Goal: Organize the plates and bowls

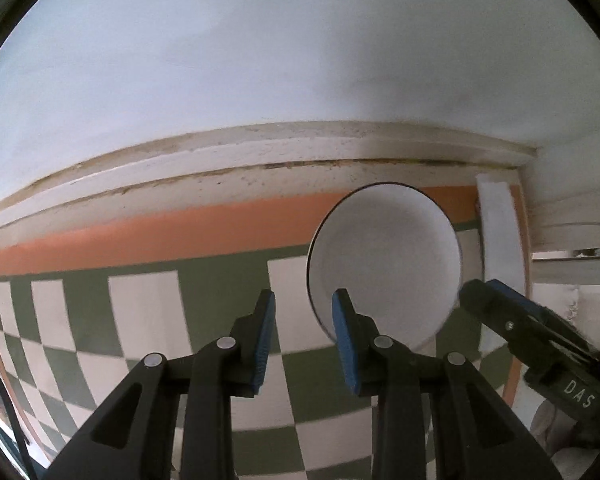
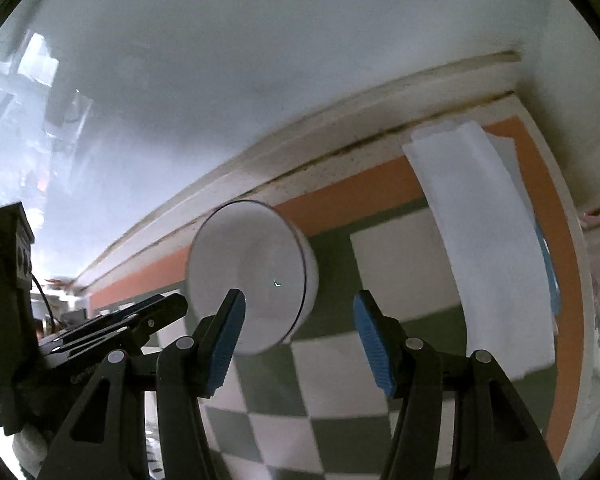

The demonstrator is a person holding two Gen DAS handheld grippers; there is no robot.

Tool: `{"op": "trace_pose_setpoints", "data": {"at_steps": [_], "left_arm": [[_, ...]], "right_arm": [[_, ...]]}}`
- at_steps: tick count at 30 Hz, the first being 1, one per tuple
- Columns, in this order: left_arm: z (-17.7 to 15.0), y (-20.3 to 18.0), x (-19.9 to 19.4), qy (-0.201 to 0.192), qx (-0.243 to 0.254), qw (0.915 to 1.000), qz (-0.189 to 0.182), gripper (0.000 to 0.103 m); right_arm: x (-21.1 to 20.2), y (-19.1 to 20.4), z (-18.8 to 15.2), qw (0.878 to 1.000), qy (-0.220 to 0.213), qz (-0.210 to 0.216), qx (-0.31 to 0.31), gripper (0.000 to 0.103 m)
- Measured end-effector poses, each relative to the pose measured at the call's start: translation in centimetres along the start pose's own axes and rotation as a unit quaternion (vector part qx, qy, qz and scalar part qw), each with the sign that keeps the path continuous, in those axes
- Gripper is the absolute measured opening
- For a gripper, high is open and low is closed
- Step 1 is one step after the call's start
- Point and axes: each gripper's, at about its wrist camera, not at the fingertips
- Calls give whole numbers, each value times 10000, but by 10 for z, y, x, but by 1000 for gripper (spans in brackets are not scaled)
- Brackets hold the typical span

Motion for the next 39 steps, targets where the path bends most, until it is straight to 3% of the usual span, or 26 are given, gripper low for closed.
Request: {"op": "trace_pose_setpoints", "data": {"at_steps": [7, 10, 11, 13, 14, 15, 29, 39], "left_arm": [[15, -3, 26, 336, 89, 9993, 99, 27], [19, -2, 34, 401, 107, 9991, 70, 27], [20, -1, 35, 387, 102, 9992, 44, 26], [20, -1, 38, 396, 96, 9992, -44, 14], [19, -1, 40, 423, 92, 9990, -132, 13], [19, -1, 41, 429, 96, 9989, -164, 13], [-17, -4, 13, 179, 199, 9995, -142, 12], [-80, -19, -36, 5, 402, 9990, -206, 12]], "right_arm": [[32, -5, 27, 9994, 304, -176, 29, 59], [42, -6, 32, 9991, 386, -169, 45, 53], [44, -6, 34, 9990, 419, -167, 45, 47], [49, -5, 36, 9986, 484, -200, 51, 31], [53, -5, 37, 9983, 549, -200, 50, 18], [55, -4, 37, 9982, 573, -140, 59, 13], [39, 14, 16, 9982, 473, -364, -62, 10], [-20, 32, -51, 9989, 271, -325, -199, 10]]}}
Point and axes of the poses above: each gripper's, at about its wrist camera, not at the fingertips, and x roughly the way its jaws point, y to its left, z to its top, and after that the axes turned 12 degrees about y, right-handed
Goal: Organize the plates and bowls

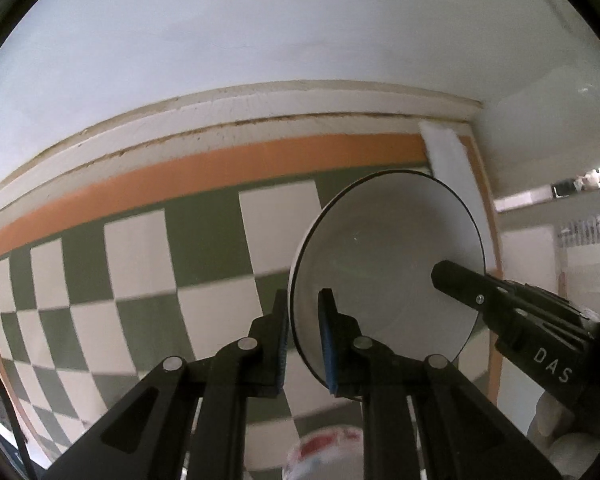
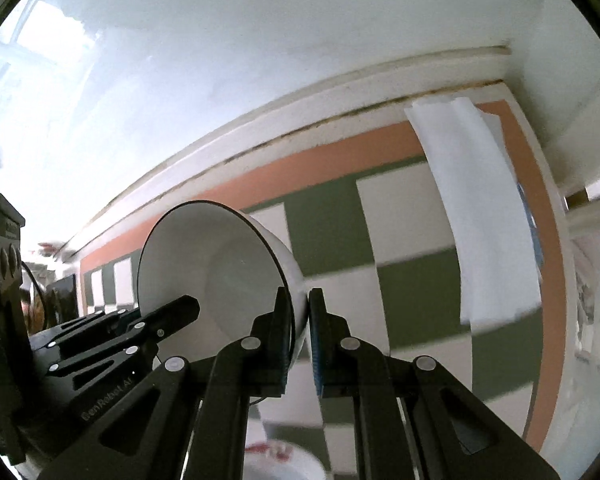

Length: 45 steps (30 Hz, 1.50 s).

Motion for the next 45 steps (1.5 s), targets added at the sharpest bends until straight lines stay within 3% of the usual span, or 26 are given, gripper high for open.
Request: {"op": "trace_pose_setpoints", "data": {"at_steps": [12, 20, 29, 45], "left_arm": [[-104, -22, -33, -132, 417, 9990, 55, 12], [-154, -19, -23, 56, 538, 9984, 153, 12], [-175, -18, 13, 396, 569, 9972, 292, 12], [-176, -17, 47, 563, 495, 9957, 552, 12]], "right_arm": [[-48, 3, -137, 9998, -152, 143, 17, 10], [-39, 4, -203, 9999, -12, 121, -6, 10], [2, -11, -230, 9993, 331, 66, 135, 10], [28, -14, -219, 9983, 548, -176, 89, 11]]}}
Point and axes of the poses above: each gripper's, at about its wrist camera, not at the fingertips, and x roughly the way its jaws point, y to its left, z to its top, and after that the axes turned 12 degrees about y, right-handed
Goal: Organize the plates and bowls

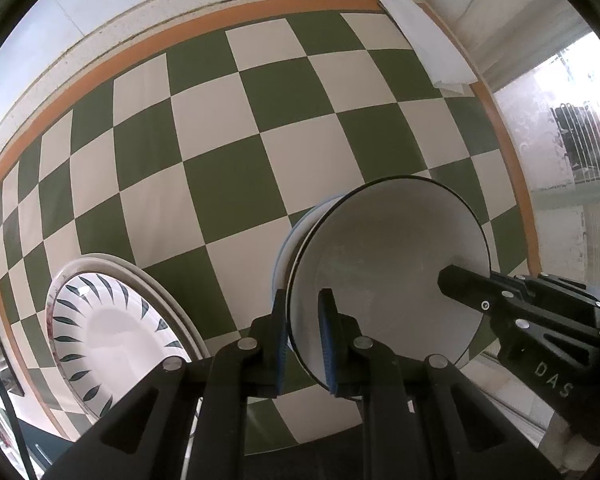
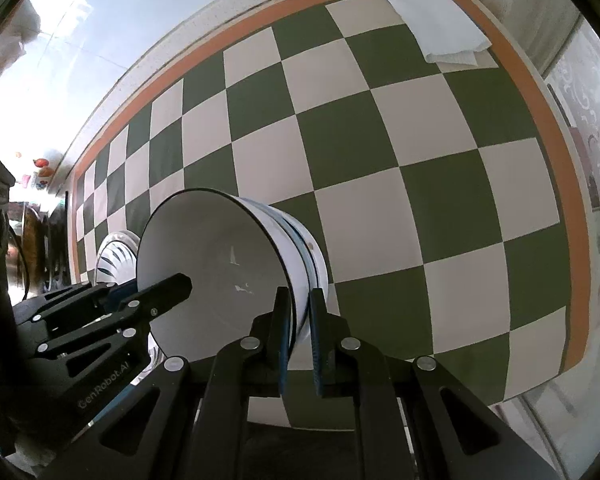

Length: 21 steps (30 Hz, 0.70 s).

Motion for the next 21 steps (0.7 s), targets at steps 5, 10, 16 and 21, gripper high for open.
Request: {"op": "trace_pose_setpoints", "data": {"at_steps": [5, 10, 16, 21], "left_arm": [[0, 2, -2, -14, -40, 10000, -1, 12], [1, 4, -3, -41, -52, 10000, 58, 12], [2, 3, -4, -58, -60, 9999, 110, 12], [-3, 0, -13, -148, -7, 9996, 223, 13]], "right_arm": [[0, 2, 2, 10000, 32, -66, -11, 11], [0, 2, 3, 10000, 39, 6, -22, 12], [-1, 3, 5, 10000, 51, -41, -68, 12], [-6, 7, 2, 9997, -71, -180, -141, 12]]}}
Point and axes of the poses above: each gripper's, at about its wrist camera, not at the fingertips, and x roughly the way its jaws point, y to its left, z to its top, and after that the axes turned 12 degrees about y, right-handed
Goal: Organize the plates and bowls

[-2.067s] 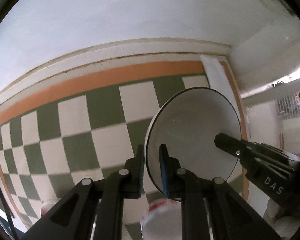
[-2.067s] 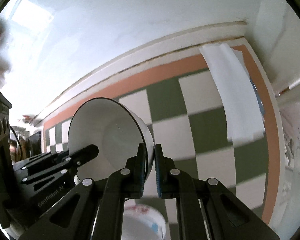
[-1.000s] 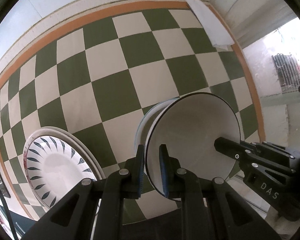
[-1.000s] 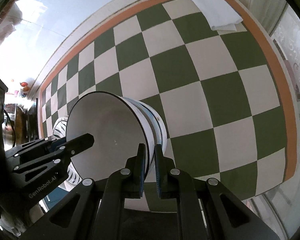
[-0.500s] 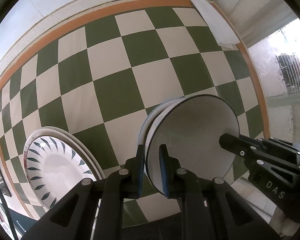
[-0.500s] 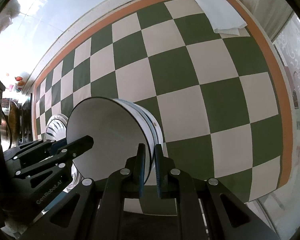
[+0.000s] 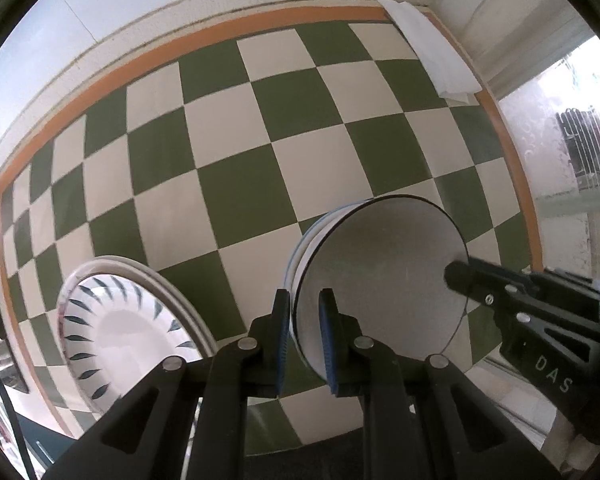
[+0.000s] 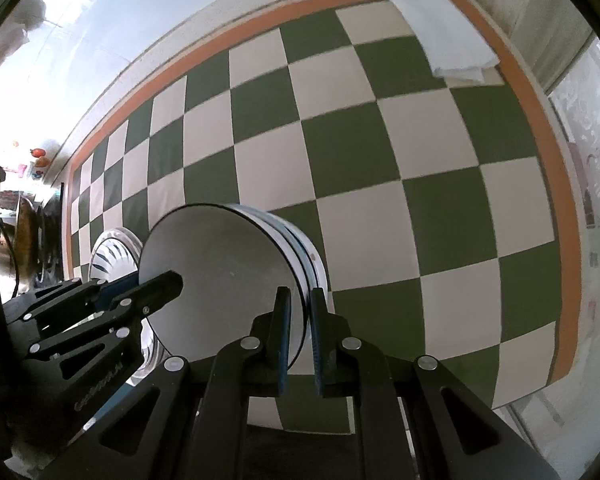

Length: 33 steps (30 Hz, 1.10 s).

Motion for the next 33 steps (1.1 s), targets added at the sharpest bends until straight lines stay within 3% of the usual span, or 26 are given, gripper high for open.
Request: {"op": "trace_pose_setpoints", "data": {"at_steps": [5, 7, 9, 11, 13, 16, 21, 23, 25, 33], "left_arm": [[-13, 0, -25, -293, 106, 9995, 95, 18], [-19, 0, -35, -367, 203, 9991, 44, 26], [-25, 1, -46, -483, 316, 9983, -13, 32], [-31, 2, -55, -563, 415, 9975, -32, 44], [-37, 2, -64, -664, 514, 9965, -23, 70], [-46, 3, -77, -794, 614, 9949, -4, 83], [-58, 8, -91, -859, 666, 9939, -177, 88], [-62, 9, -94, -871, 690, 9937, -173, 90], [-67, 9, -98, -898, 728, 9930, -222, 96], [-86, 15, -116, -1027, 738, 9912, -383, 97]], "right_arm": [[-22, 9, -15, 9991, -311, -242, -125, 12], [-32, 13, -24, 9983, -445, -340, -189, 20], [-43, 17, -36, 9970, -615, -417, -232, 35], [-53, 19, -48, 9959, -747, -437, -257, 43], [-62, 21, -58, 9953, -840, -414, -254, 49], [-78, 24, -74, 9942, -1005, -299, -231, 65], [-96, 32, -97, 9935, -1097, -125, -265, 90], [-100, 35, -104, 9934, -1101, -159, -262, 94], [-106, 38, -111, 9926, -1170, -217, -257, 96], [-128, 49, -136, 9878, -1510, -308, -223, 97]]}}
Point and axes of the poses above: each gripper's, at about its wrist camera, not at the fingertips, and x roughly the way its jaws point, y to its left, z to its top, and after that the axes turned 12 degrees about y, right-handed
